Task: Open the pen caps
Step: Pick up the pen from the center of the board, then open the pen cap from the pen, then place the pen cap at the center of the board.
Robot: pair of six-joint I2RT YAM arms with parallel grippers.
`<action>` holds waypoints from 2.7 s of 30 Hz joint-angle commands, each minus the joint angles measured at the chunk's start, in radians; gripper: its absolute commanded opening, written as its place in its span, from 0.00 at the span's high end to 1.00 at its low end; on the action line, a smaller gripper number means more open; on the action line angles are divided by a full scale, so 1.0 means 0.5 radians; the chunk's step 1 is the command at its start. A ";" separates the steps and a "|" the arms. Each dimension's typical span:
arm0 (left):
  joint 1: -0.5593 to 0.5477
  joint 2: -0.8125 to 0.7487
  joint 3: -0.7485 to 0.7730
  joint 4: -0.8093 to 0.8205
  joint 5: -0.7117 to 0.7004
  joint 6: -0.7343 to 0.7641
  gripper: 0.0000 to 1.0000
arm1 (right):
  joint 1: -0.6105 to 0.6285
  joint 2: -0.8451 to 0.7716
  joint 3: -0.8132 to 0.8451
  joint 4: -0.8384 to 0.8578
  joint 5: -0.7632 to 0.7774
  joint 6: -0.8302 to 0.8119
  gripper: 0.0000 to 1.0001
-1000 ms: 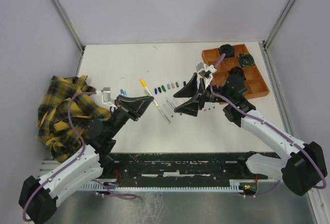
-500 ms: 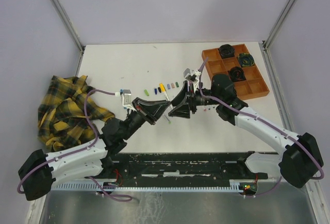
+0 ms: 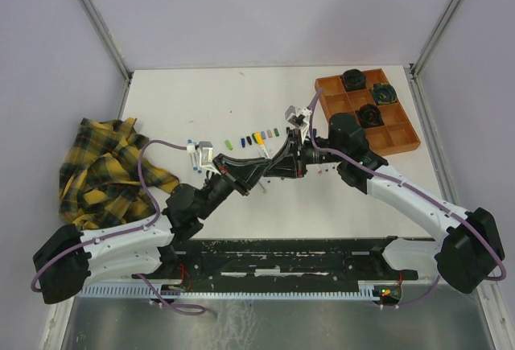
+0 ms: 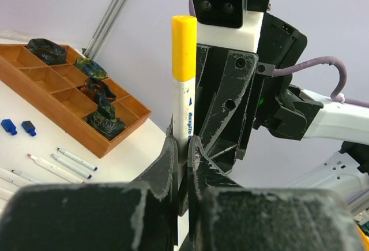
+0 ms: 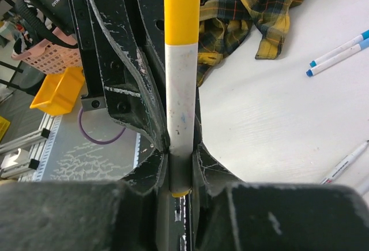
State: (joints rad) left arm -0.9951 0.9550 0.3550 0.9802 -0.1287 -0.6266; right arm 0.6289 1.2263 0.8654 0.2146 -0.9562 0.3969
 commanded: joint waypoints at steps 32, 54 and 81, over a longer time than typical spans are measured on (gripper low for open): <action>0.099 -0.230 0.925 -1.469 0.000 0.034 0.53 | -0.043 0.059 0.350 -0.449 -0.432 -0.328 1.00; 0.907 0.081 1.755 -1.598 0.332 0.298 0.97 | -0.037 0.294 0.303 -0.285 -0.529 -0.161 1.00; 1.064 -0.056 0.526 -1.881 -0.068 -0.047 0.97 | -0.005 0.372 0.347 -0.624 -0.211 -0.441 1.00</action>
State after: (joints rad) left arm -0.4706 0.9096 0.6624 0.0486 -0.0780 -0.5911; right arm 0.6216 1.4075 1.0035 -0.0860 -1.0851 0.2173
